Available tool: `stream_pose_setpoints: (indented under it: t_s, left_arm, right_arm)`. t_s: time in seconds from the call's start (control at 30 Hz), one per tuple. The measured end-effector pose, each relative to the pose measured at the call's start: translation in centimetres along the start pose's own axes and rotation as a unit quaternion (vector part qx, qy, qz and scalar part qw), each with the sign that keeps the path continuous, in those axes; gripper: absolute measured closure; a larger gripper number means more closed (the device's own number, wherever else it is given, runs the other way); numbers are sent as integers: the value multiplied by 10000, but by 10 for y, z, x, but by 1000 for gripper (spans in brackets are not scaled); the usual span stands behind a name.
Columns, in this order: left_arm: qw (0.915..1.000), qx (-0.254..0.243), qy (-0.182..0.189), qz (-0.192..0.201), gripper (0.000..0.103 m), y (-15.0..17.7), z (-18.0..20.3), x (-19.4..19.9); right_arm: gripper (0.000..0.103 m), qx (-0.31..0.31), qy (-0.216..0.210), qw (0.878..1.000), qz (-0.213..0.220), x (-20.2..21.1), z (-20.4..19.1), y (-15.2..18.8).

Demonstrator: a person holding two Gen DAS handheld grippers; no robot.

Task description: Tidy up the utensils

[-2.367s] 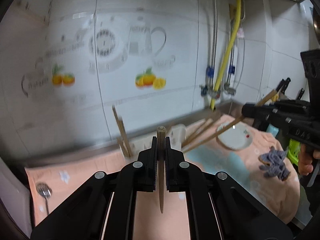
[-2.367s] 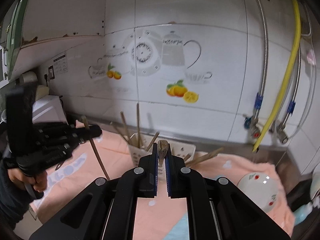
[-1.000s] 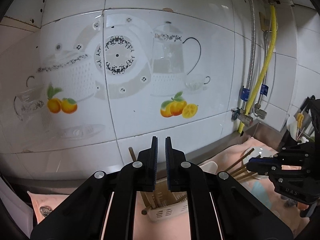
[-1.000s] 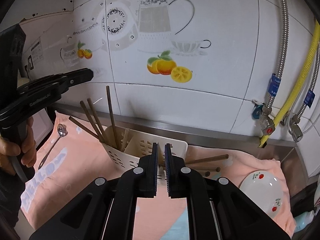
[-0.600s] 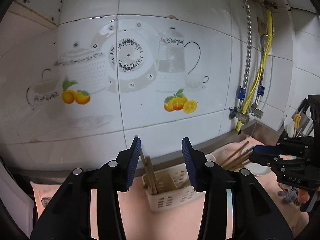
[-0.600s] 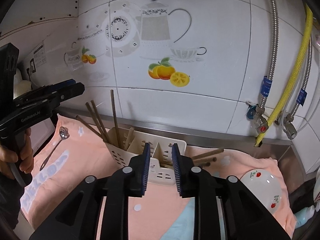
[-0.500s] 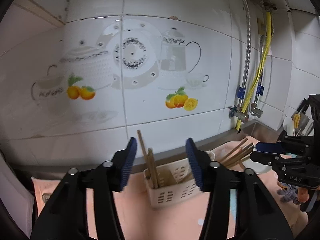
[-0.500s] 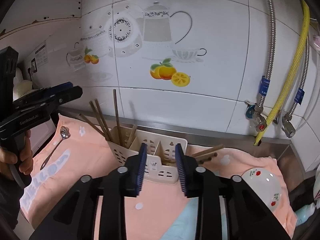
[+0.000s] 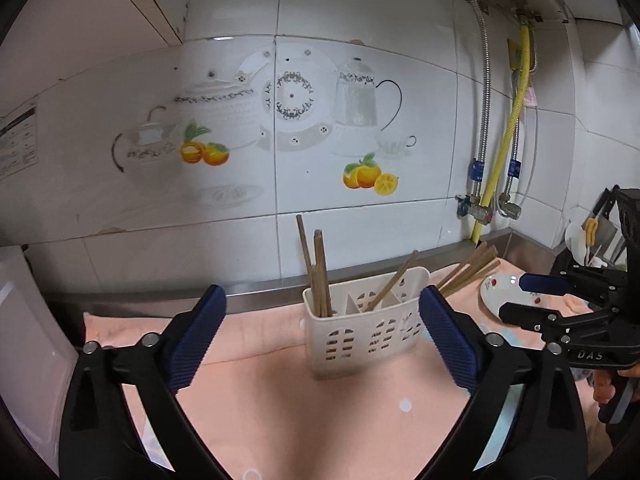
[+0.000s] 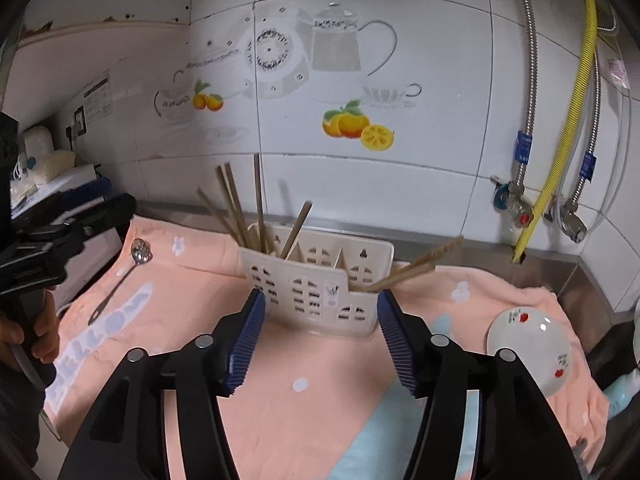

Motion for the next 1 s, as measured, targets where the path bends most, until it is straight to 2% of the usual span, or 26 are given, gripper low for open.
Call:
stream_pose_setpoints:
  t_s: [0.33,0.43,0.8,1.0]
  left_arm:
    - [9998,-134,-157,-71,5,32,7,27]
    - [9996,-133,-243,-65,5,39,7,32]
    - [9988,123,-454,-129,5,67,0,47]
    - [9985,305,-413,-212,5,80,-6,51]
  right_arm:
    - [24,-114,11,9999,19,8,-12,32]
    - [19,-68,147,9999,54,12,-15,40]
    - [12,-140,277,9994,140,28,-22,64]
    - [11,-195,349,9990,176,34,-23,73]
Point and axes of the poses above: each gripper's, at about its wrist camera, not at the fingertips, and x roughly against the way its jaws point, z to its right, y to its underside, the point moved 2 cm from there along -x, roughly the way its jaws point, and after that the axes turned 7 degrees about -z, right-handed, at the moved point
